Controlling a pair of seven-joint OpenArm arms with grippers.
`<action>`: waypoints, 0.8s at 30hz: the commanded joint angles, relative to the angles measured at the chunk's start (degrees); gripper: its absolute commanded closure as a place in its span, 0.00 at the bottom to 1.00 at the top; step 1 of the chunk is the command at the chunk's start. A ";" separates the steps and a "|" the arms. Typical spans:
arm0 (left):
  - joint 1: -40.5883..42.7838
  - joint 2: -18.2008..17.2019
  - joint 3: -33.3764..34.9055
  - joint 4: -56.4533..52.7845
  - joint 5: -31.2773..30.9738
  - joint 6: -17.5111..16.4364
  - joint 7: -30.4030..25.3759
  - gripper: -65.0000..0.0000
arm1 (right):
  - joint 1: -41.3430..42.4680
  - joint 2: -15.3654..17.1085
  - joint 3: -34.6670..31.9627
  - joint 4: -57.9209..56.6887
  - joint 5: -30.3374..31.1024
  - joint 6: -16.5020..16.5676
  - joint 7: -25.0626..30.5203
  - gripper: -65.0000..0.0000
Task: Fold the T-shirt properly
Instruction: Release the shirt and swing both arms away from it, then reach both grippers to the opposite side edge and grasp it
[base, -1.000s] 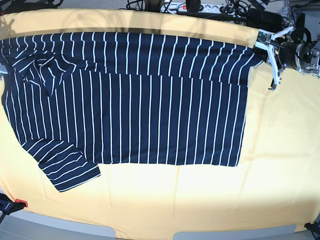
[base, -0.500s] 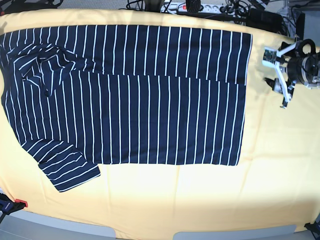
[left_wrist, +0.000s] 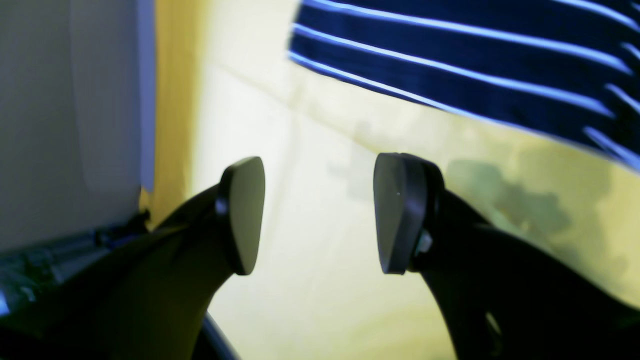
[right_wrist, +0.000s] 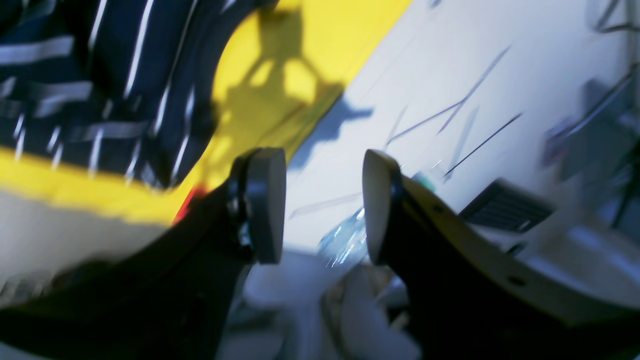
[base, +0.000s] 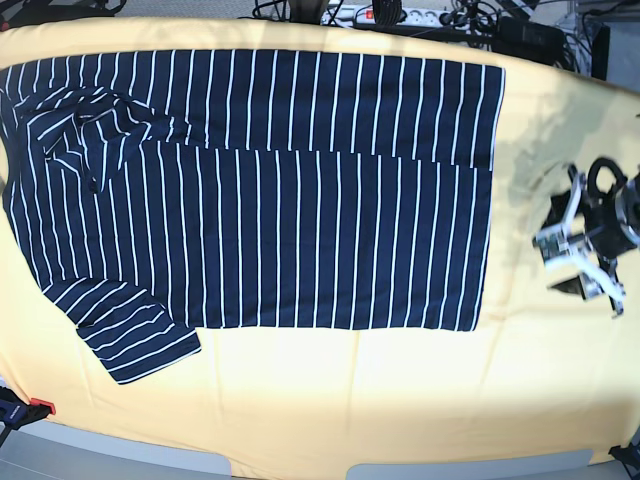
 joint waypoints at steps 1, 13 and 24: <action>-2.10 0.28 -0.87 -1.57 -0.92 1.36 -0.33 0.46 | 1.49 2.08 0.85 0.02 -1.57 0.22 2.27 0.57; -4.46 26.51 -29.92 -40.63 -28.22 -11.30 5.25 0.46 | 2.21 1.36 0.85 0.02 -17.29 -2.27 25.11 0.57; -7.61 42.51 -38.60 -74.99 -38.47 -23.09 5.81 0.44 | 2.16 -0.79 0.85 0.02 -24.33 -7.58 24.06 0.56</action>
